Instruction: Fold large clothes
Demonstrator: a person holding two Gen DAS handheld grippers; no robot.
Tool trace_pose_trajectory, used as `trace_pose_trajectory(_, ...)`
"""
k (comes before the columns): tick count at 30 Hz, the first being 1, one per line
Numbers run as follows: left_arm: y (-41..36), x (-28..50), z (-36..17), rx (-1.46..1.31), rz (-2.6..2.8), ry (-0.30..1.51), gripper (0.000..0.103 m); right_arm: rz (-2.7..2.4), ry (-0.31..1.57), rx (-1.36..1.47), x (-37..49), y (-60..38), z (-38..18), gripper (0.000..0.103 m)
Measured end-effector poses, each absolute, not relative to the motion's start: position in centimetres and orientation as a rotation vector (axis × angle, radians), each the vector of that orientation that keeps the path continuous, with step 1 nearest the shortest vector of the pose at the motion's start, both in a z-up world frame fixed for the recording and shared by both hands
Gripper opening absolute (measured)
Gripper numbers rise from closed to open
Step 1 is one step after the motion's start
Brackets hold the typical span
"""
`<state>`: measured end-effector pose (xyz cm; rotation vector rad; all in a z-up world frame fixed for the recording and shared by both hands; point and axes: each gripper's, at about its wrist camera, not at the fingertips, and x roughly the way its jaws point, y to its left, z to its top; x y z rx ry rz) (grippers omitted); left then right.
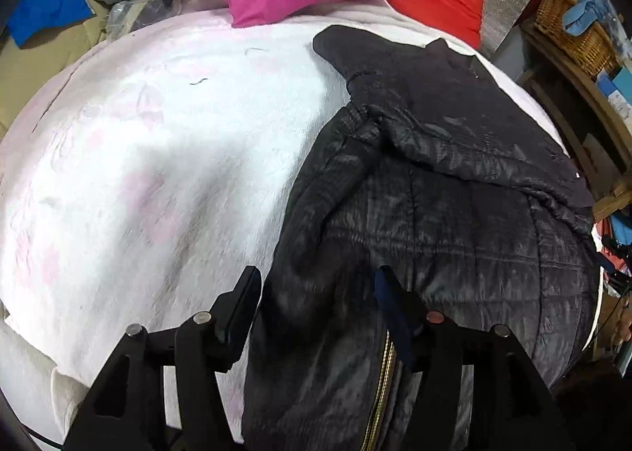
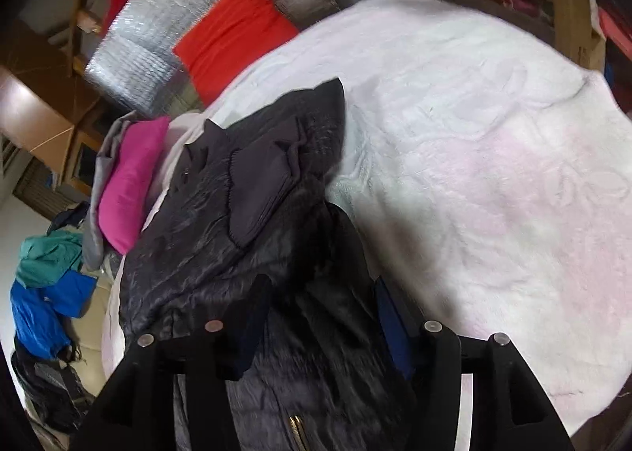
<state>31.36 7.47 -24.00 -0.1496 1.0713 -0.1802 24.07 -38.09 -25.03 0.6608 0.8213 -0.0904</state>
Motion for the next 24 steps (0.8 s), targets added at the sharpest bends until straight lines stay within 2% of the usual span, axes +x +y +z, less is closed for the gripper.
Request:
trace_pose_trajectory(8, 9.6, 28.9, -25.2, -0.197, -0.154, 1.107, 0.061, -0.081, 0.900, 0.687, 20.1, -40.3, -27.7, 0.057)
trace_pose_trajectory(10, 9.7, 28.6, -25.4, -0.207, -0.163, 1.103, 0.053, -0.057, 0.902, 0.699, 19.4, -40.4, -28.2, 0.057)
trace_pose_trajectory(11, 9.6, 28.6, -25.5, -0.215, -0.174, 1.108, 0.043, -0.042, 0.903, 0.703, 19.1, -40.5, -28.5, 0.057)
trace_pose_trajectory(13, 9.5, 28.6, -25.7, -0.216, -0.176, 1.108, 0.039, -0.024, 0.893, 0.697, 18.5, -40.3, -28.8, 0.057)
trace_pose_trajectory(14, 9.4, 28.7, -25.7, -0.209, -0.177, 1.107, 0.035, -0.018, 0.889, 0.684, 18.4, -40.2, -28.8, 0.056)
trace_pose_trajectory(16, 8.9, 28.7, -25.7, -0.206, -0.176, 1.099, 0.030, -0.003, 0.872, 0.626, 18.0, -39.4, -28.5, 0.033)
trace_pose_trajectory(18, 8.5, 28.5, -25.5, -0.207, -0.178, 1.082, 0.025, -0.013, 0.850, 0.548, 17.7, -38.1, -28.0, 0.024)
trace_pose_trajectory(23, 8.2, 27.6, -25.4, -0.190, -0.173, 1.067, 0.025, -0.033, 0.852, 0.508, 17.0, -36.8, -27.8, 0.025)
trace_pose_trajectory(24, 8.3, 27.4, -25.4, -0.195, -0.168, 1.070, 0.032, -0.049, 0.851, 0.519, 16.7, -36.9, -27.7, 0.026)
